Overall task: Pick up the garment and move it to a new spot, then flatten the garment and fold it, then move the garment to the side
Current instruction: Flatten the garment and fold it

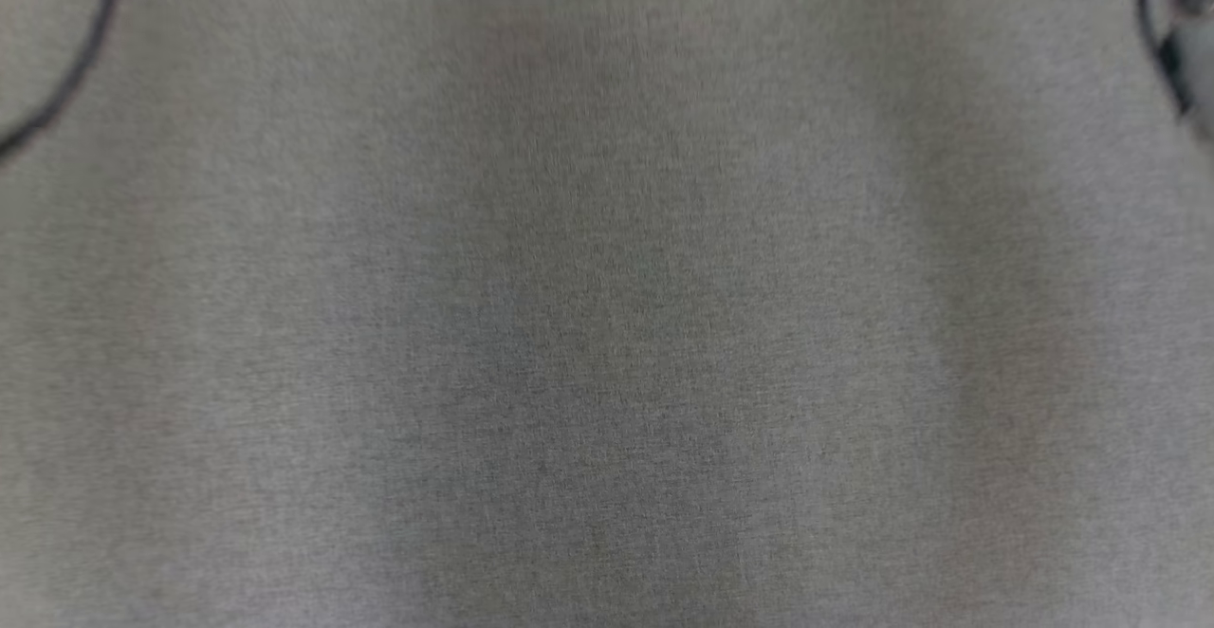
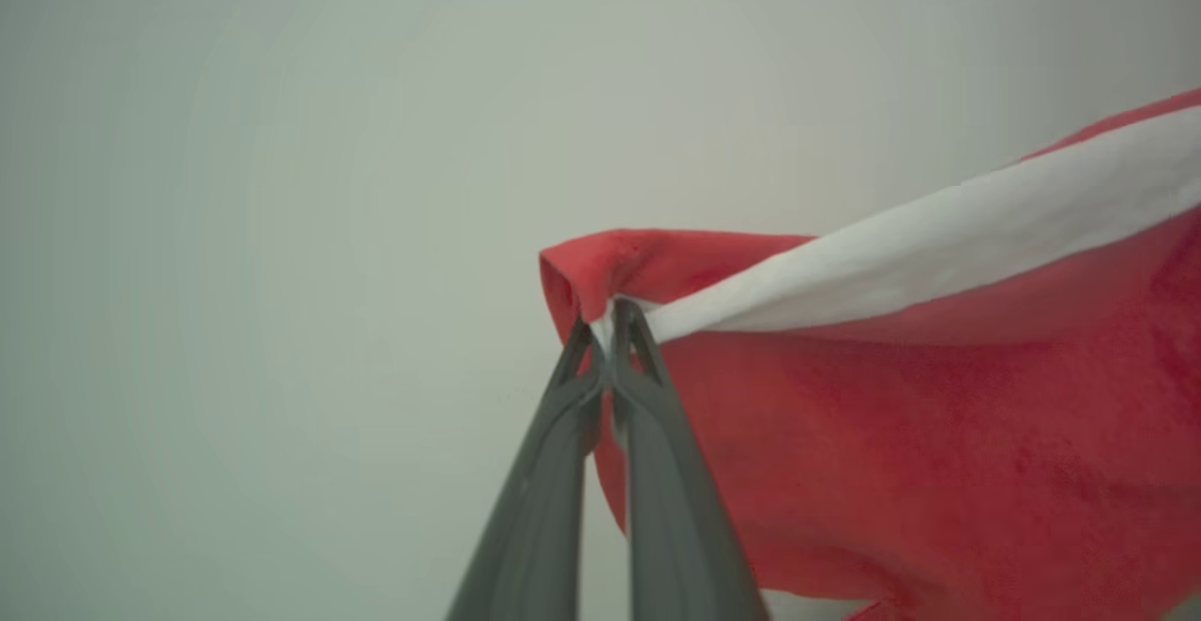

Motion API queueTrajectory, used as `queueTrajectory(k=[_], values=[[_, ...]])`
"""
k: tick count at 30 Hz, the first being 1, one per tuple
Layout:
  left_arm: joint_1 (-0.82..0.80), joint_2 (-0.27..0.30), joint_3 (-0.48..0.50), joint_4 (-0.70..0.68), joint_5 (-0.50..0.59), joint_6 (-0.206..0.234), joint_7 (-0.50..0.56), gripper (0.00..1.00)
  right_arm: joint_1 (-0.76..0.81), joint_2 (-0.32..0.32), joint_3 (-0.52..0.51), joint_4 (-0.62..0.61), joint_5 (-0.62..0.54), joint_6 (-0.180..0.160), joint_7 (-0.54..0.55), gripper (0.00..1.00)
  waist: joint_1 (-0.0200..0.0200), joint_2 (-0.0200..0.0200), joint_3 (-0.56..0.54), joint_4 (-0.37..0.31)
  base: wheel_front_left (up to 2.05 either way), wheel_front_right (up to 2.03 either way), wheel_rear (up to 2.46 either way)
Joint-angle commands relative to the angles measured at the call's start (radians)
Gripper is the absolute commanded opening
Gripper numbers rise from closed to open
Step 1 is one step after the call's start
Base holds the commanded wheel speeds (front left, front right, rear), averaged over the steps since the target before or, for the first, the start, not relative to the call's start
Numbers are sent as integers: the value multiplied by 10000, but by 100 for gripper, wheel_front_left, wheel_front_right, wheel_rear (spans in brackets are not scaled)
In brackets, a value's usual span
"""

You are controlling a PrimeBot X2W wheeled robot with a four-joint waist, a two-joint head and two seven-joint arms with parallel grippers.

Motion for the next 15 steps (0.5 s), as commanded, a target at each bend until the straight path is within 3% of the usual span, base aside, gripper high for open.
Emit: queueTrajectory(k=[1, 8, 15], values=[[-576, 19, -165, 243, -62, 23, 2, 0, -541, -1, 159, 205, 121, -24, 70, 0, -4, -3, 815, -106, 0, 0, 0], [-2169, -270, -677, 1057, -460, 23, -330, 0, -2236, -86, 701, 1307, 204, -24, 25, 0, -4, -3, 1448, -60, 0, 0, 0], [-1963, -224, -1067, 1612, -930, 24, -960, 0, -2200, -236, 1383, 1724, 453, -24, -366, 0, -4, -3, 1613, -32, 0, 0, 0]])
